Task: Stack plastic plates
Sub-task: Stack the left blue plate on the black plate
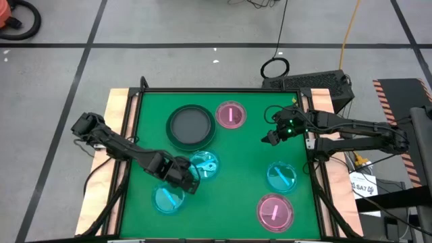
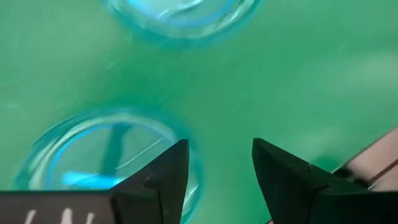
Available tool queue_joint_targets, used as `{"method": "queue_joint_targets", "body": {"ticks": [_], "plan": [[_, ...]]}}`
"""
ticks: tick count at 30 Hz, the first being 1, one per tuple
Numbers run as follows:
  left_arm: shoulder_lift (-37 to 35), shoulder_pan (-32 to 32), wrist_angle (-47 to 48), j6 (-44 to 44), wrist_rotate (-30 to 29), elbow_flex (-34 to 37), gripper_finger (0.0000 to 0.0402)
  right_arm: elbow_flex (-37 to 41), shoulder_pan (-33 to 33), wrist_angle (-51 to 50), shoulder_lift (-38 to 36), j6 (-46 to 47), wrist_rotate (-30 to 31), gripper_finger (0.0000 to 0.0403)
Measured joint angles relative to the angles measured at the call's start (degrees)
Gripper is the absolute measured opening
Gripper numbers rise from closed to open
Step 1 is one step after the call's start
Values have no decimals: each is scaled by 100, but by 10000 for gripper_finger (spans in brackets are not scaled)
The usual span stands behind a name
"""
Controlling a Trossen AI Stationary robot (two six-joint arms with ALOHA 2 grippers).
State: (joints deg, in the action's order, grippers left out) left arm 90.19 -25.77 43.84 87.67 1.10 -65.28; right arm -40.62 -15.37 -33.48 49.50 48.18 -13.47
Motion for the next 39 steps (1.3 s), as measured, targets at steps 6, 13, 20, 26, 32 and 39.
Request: {"method": "queue_joint_targets", "body": {"ticks": [6, 13, 20, 26, 32, 39], "plan": [[-50, -231, 859, -1374, 854, -2, 184, 0, 188, 23, 0, 174, 3, 233], [-851, 154, 1848, -2509, 792, 360, 184, 0, 452, 25, 0, 232, 9, 233], [-2230, 536, 387, -1919, 1338, 2141, 184, 0, 635, 42, 0, 206, 13, 233], [-2294, 382, 596, -1814, 1065, 2306, 184, 0, 760, 46, 0, 212, 203, 233], [-1917, 264, 396, -1855, 977, 2407, 184, 0, 790, 74, 0, 211, 480, 233], [-1466, 149, -17, -1890, 959, 2411, 184, 0, 790, 151, 2, 211, 481, 233]]}}
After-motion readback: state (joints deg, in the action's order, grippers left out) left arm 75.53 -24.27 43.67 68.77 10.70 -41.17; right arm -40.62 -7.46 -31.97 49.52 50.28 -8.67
